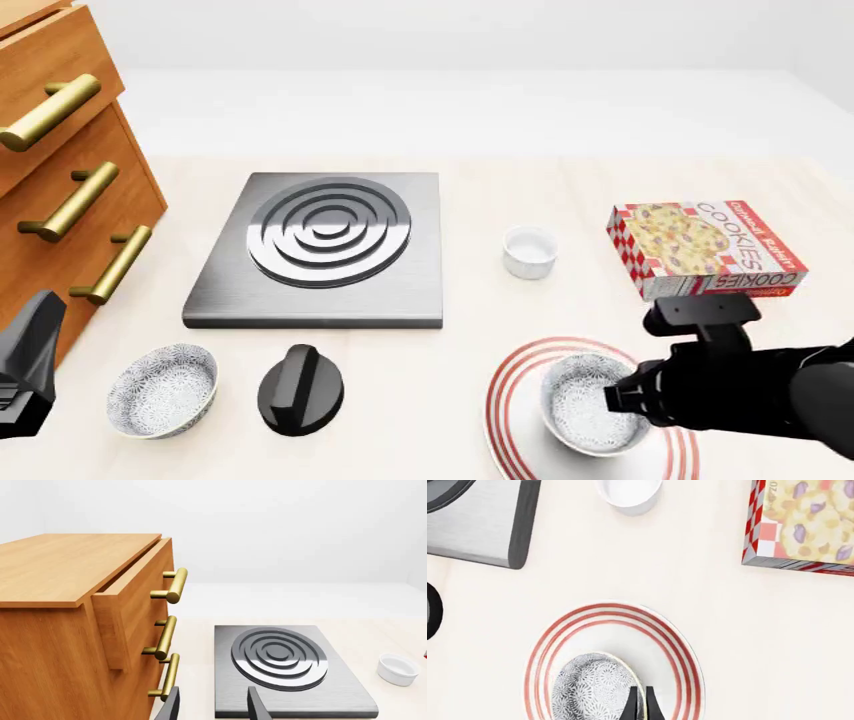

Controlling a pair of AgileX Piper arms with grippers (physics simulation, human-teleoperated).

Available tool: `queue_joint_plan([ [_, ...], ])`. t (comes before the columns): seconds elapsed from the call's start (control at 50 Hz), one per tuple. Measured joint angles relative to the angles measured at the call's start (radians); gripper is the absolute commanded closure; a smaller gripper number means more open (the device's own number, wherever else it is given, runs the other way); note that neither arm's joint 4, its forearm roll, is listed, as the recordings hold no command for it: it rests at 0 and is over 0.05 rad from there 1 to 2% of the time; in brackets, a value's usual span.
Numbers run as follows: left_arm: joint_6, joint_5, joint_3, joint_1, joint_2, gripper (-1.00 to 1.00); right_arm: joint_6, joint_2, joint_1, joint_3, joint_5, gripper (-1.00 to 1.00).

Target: Pick the akita bowl between the plate and the ramekin and place it on the plate.

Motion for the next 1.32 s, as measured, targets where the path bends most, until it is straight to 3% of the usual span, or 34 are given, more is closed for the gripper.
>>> queue_joint_plan([
  [0.02, 0.0, 0.0, 0.0, 0.0, 0.0, -1.0, 0.0, 0.004, -0.001, 0.001, -0.005, 1.0],
  [0.04, 0.0, 0.0, 0.0, 0.0, 0.0, -1.0, -0.001, 0.008, -0.002, 0.003, -0.01, -1.0],
  [0.24, 0.0, 0.0, 0.0, 0.0, 0.0, -1.0, -0.032, 0.041, -0.029, 0.02, -0.047, -1.0],
  [0.46, 0.0, 0.0, 0.0, 0.0, 0.0, -1.0, -0.084, -0.041, -0.08, -0.026, 0.039, -1.0],
  [0.76, 0.0, 0.0, 0.0, 0.0, 0.0, -1.0, -0.109, -0.226, -0.107, -0.28, 0.264, -1.0],
  [0.96, 0.0, 0.0, 0.0, 0.0, 0.0, -1.0, -0.126, -0.335, -0.135, -0.541, 0.375, -1.0],
  [1.14, 0.0, 0.0, 0.0, 0.0, 0.0, -1.0, -0.146, -0.483, -0.222, -0.73, 0.353, -1.0],
  [1.32, 0.0, 0.0, 0.0, 0.0, 0.0, -1.0, -0.159, -0.584, -0.276, -0.769, 0.281, -1.0],
])
